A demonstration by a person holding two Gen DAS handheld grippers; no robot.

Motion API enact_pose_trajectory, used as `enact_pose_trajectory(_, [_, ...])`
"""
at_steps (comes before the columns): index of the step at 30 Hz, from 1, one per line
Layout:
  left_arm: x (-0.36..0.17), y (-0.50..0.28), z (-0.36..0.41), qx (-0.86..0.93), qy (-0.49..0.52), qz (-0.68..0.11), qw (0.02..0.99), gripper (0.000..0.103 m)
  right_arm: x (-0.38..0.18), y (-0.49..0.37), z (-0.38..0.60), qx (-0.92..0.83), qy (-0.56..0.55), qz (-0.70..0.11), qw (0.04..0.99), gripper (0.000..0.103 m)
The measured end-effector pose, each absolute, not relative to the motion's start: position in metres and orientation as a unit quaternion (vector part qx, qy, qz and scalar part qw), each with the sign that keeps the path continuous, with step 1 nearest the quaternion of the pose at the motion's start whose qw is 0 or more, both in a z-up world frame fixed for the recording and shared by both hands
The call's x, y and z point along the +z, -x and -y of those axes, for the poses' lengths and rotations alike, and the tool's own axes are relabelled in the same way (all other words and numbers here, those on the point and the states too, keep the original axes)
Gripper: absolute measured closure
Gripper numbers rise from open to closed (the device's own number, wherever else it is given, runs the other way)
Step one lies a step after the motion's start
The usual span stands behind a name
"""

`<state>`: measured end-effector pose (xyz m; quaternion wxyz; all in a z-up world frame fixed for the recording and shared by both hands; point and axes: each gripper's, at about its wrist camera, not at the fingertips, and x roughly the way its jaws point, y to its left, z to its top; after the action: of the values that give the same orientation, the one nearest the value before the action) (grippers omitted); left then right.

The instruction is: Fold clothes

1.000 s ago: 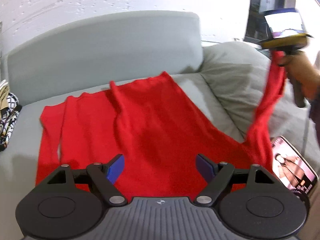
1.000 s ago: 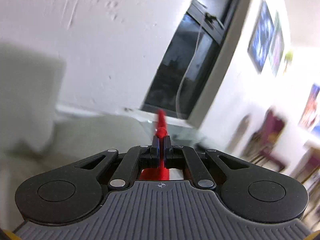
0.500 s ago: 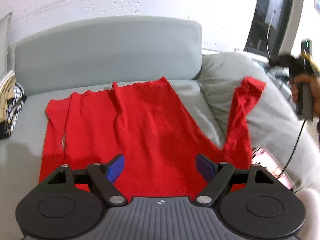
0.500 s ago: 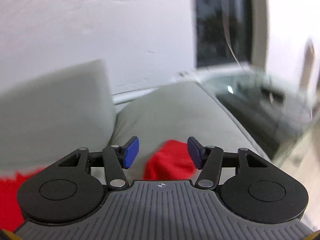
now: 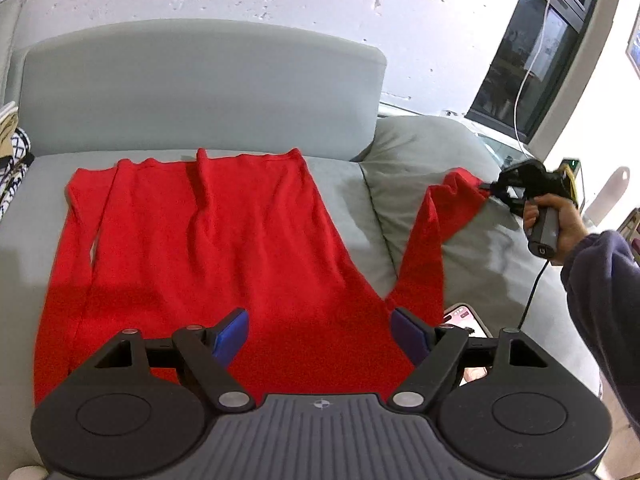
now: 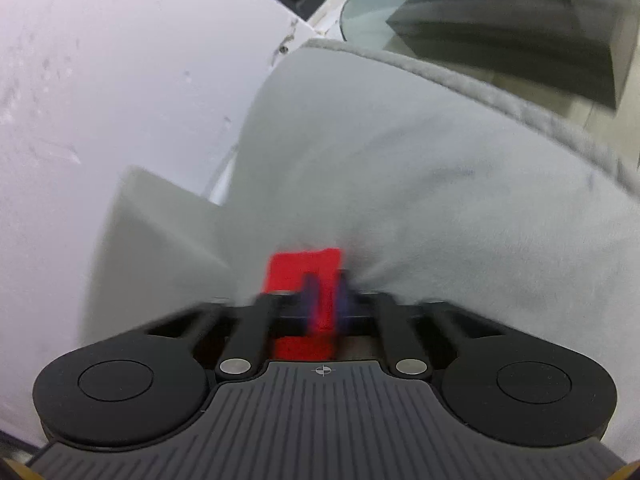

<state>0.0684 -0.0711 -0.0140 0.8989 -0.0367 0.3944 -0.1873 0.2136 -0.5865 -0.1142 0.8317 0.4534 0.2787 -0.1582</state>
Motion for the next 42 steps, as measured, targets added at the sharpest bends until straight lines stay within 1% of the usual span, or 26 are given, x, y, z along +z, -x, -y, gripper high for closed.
enact_pose_trajectory(3, [-0.012,-0.065,0.071,-0.190,0.034,-0.386,0.902,0.026,-0.073,-0.207,0.574,-0.179,-0.378,-0.249,0.874,0.100])
enact_pose_trajectory(7, [-0.009,-0.059,0.072,-0.199,0.043,-0.380,0.902,0.026,-0.008,-0.201,0.549,-0.178,-0.287,-0.188,0.922,0.100])
enact_pose_trajectory(9, [-0.008,-0.055,0.072,-0.205,0.044,-0.376,0.903,0.026,0.029,-0.190,0.536,-0.185,-0.249,-0.156,0.938,0.100])
enact_pose_trajectory(12, [-0.008,-0.051,0.071,-0.211,0.048,-0.374,0.902,0.026,0.073,-0.171,0.517,-0.208,-0.185,-0.131,0.952,0.100])
enact_pose_trajectory(17, [-0.010,-0.051,0.071,-0.224,0.053,-0.383,0.895,0.026,0.103,-0.141,0.487,-0.242,-0.078,-0.128,0.959,0.100])
enact_pose_trajectory(21, [-0.014,-0.052,0.075,-0.229,0.050,-0.389,0.891,0.026,0.102,-0.136,0.489,-0.250,-0.072,-0.147,0.954,0.100])
enact_pose_trajectory(24, [-0.020,-0.057,0.077,-0.229,0.054,-0.395,0.888,0.026,0.088,-0.146,0.501,-0.251,-0.072,-0.164,0.951,0.100])
enact_pose_trajectory(29, [-0.036,-0.077,0.088,-0.228,0.067,-0.419,0.876,0.026,0.053,-0.172,0.524,-0.258,-0.056,-0.194,0.945,0.100])
enact_pose_trajectory(35, [-0.057,-0.098,0.104,-0.231,0.073,-0.449,0.860,0.027,-0.003,-0.200,0.553,-0.288,-0.028,-0.240,0.927,0.099])
enact_pose_trajectory(37, [-0.060,-0.101,0.106,-0.231,0.072,-0.454,0.857,0.027,-0.025,-0.208,0.564,-0.306,-0.020,-0.271,0.912,0.091])
enact_pose_trajectory(38, [-0.061,-0.101,0.106,-0.230,0.071,-0.455,0.857,0.027,-0.030,-0.208,0.568,-0.315,-0.027,-0.284,0.905,0.080])
enact_pose_trajectory(40, [-0.062,-0.101,0.104,-0.226,0.068,-0.455,0.859,0.027,-0.037,-0.205,0.574,-0.330,-0.046,-0.304,0.893,0.069])
enact_pose_trajectory(42, [-0.061,-0.100,0.099,-0.213,0.060,-0.453,0.864,0.027,-0.030,-0.192,0.572,-0.334,-0.076,-0.293,0.893,0.052])
